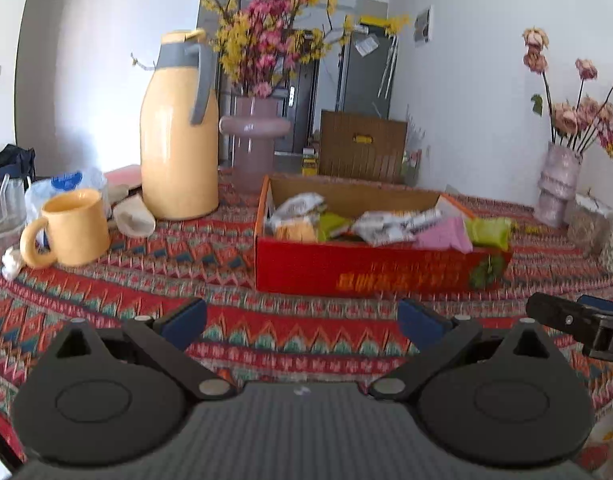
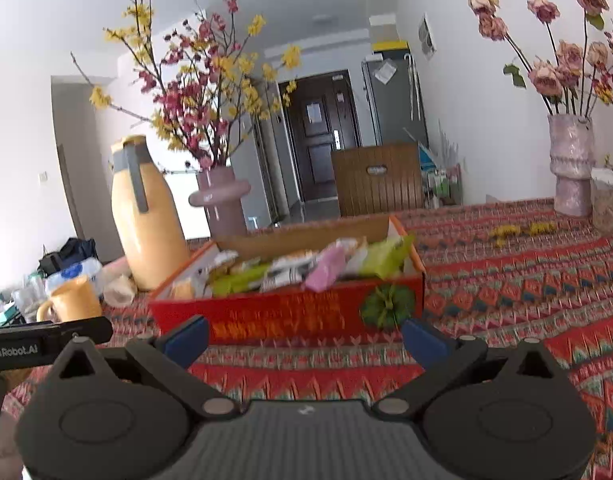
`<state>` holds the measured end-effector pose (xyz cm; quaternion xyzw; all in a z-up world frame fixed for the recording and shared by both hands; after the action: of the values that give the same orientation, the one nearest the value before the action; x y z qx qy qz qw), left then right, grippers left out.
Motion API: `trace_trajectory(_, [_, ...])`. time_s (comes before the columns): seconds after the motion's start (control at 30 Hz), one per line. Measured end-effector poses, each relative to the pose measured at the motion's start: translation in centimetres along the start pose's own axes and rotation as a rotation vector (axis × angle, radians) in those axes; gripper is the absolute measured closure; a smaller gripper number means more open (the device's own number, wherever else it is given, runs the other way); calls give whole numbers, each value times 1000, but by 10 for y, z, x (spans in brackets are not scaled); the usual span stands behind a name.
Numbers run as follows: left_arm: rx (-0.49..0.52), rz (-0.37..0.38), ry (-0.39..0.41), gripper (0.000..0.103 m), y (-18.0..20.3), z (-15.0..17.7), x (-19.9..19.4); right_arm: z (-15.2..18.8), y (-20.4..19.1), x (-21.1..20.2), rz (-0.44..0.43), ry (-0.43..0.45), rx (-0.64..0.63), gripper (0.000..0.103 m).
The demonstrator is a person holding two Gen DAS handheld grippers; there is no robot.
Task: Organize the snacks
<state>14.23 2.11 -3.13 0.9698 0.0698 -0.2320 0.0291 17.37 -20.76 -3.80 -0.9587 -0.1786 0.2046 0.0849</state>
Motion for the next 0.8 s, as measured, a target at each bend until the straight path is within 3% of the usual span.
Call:
trace_trajectory(0.33, [17, -4, -50, 0, -2, 32, -12, 30, 3, -19, 29, -49, 26, 0])
trace_trajectory(0.8, [41, -9, -57, 0, 4, 43, -26, 42, 6, -37, 40, -54, 41, 0])
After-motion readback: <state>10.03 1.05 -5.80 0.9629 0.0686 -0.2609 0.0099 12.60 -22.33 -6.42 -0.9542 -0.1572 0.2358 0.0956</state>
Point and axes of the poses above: each gripper's, at about its wrist camera, not at the fingertips, and x roughly the way its jaws point, y to its right, z to its underside, the point moved 8 cm from there along x, roughly the way its jaws point, and after that the axes turned 7 degrees about -z, right-handed, at the moved point
